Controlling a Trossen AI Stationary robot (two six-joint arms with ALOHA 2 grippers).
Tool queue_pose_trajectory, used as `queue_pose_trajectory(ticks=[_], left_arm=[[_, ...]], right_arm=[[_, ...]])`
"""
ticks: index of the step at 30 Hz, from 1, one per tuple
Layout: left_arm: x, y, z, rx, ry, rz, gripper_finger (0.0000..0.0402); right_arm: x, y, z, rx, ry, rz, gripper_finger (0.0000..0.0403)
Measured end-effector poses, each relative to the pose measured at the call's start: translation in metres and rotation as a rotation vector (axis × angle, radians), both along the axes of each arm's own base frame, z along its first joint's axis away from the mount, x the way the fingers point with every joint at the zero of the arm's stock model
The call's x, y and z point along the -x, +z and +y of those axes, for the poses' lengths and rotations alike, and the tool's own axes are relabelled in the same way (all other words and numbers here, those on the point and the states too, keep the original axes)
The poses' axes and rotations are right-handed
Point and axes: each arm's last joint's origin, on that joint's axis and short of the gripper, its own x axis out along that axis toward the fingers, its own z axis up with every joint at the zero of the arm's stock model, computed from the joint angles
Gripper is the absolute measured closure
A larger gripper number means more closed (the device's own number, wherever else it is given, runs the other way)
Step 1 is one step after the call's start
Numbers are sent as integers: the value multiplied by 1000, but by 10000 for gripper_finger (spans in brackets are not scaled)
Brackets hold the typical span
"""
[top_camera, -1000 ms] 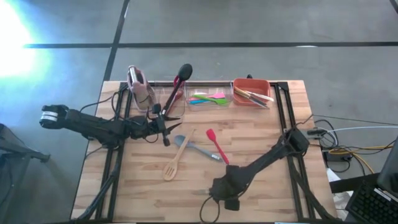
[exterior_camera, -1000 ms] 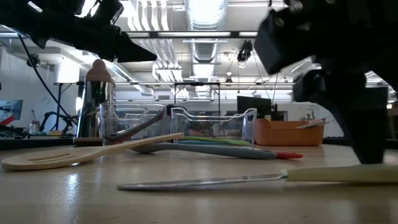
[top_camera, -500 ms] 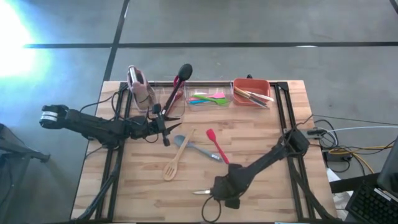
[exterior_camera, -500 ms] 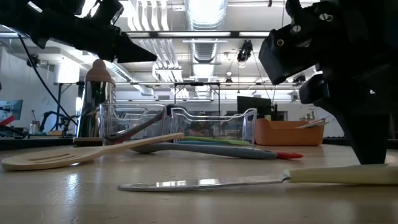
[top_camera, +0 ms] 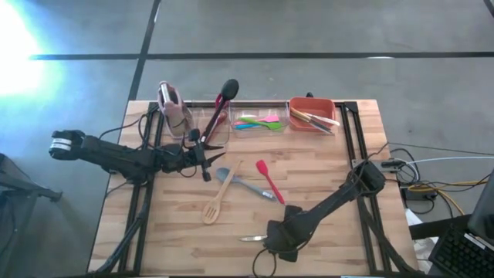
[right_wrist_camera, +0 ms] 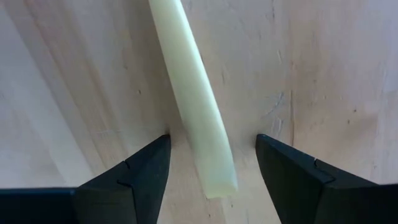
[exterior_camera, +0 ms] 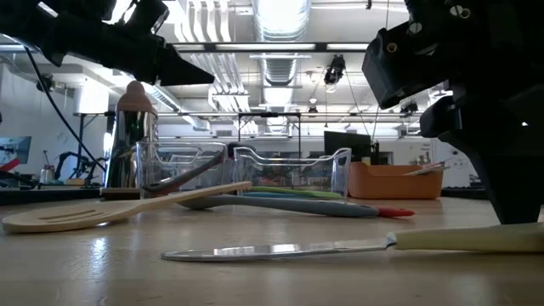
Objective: Pick & Place Kitchen Items
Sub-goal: Put the yellow knife into the orange bin
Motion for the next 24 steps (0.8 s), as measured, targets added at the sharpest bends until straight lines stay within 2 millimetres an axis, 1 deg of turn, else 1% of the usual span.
queue_pose_trajectory(ticks=[3, 8, 16, 20, 24], left_arm=[[0, 0, 0, 23, -5, -8, 307], [-1, 0, -2, 43, -68, -7, 307], [-1, 0, -2, 45, -70, -10, 307], [-1, 0, -2, 45, -70, -10, 307], [-1, 0, -2, 39, -70, -8, 307]], right_arm=[[0, 0, 0, 0, 1, 0, 172], [0, 0, 0, 1, 1, 0, 172], [1, -1, -3, 31, 1, 2, 176], [1, -1, -4, 32, -2, 8, 191], [2, -4, -4, 28, -24, 9, 221]])
